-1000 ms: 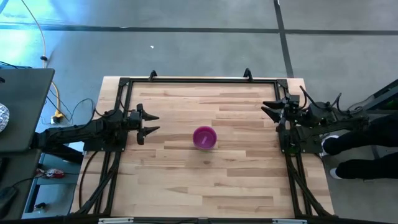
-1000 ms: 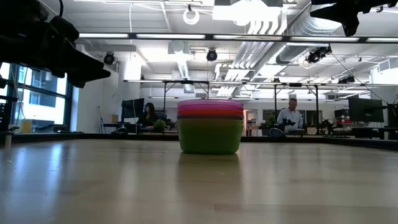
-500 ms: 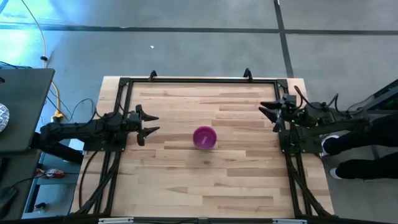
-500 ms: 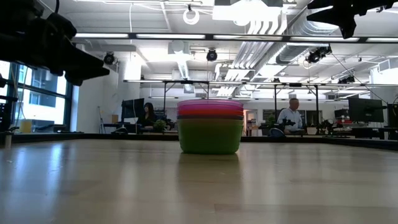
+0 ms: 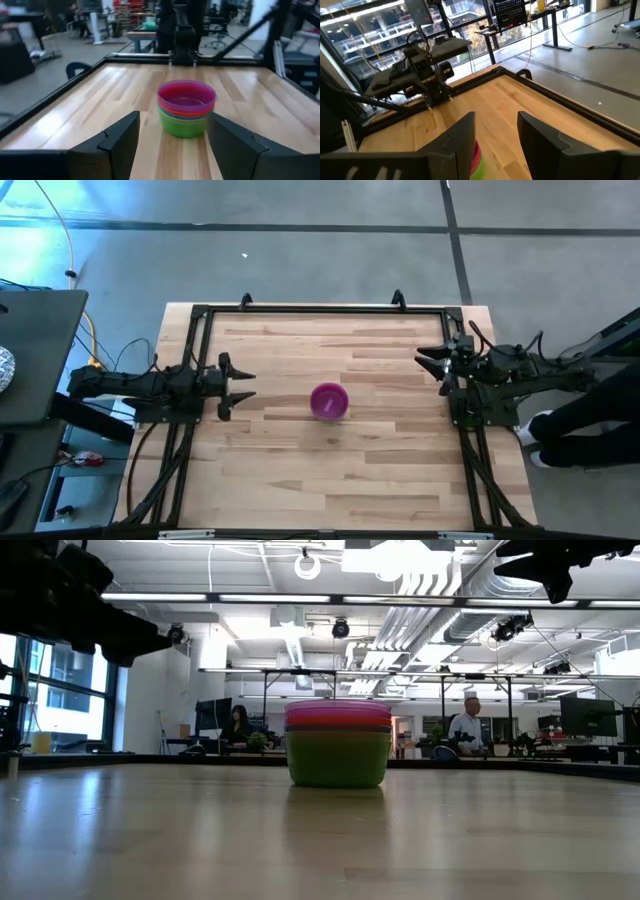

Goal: Nest bowls inside each other
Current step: Return to Home Position

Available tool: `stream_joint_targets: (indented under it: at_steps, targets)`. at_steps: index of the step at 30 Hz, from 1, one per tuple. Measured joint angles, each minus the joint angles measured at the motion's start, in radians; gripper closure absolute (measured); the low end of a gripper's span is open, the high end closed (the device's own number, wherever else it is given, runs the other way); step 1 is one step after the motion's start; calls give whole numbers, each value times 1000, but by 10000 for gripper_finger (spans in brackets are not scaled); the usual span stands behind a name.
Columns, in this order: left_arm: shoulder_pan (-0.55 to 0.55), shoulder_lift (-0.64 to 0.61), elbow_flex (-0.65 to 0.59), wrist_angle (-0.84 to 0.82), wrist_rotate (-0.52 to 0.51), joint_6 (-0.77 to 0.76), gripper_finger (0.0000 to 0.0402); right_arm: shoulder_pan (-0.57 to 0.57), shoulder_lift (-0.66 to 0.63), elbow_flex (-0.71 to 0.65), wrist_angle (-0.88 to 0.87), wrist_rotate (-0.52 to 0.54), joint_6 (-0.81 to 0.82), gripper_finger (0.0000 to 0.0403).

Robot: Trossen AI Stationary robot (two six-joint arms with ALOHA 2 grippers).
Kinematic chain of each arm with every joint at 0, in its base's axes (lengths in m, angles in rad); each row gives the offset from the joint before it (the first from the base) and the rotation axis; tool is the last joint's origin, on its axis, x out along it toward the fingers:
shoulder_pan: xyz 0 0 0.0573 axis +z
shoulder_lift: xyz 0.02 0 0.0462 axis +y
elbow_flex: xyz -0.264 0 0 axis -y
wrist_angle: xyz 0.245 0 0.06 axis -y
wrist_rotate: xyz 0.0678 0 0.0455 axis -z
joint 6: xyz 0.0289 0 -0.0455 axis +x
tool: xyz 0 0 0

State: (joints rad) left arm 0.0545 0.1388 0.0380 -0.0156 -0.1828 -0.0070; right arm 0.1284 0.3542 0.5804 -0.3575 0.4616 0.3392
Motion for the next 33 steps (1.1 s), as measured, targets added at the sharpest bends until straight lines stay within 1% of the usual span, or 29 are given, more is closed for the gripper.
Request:
stream_joint_targets:
  at_steps: [3,6,10,12,14,16,19,21,26,31,33]
  targets:
    - [-14,0,0,16,-8,67,186,0,0,0,0,0,-19,263]
    - [-17,0,0,72,-7,113,186,0,0,0,0,1,-26,263]
    - [-17,0,0,140,60,142,186,0,0,0,-1,1,-26,263]
    - [-17,0,0,145,94,142,186,0,0,0,-6,0,-26,263]
    - [-17,0,0,145,107,124,186,0,0,0,-12,0,-26,263]
    - [-17,0,0,145,83,76,186,0,0,0,-20,0,-26,263]
    - [-17,0,0,141,-11,22,186,0,0,0,-22,-3,-25,263]
    - [-16,0,0,125,-42,-4,186,0,0,0,-22,-3,-16,263]
    - [-17,0,0,99,-18,-26,186,0,0,0,-22,-4,0,263]
    - [-16,0,0,-12,-43,-42,186,0,0,0,-21,-4,0,263]
    - [-16,10,-1,-13,-30,-42,186,0,0,0,-21,-4,0,263]
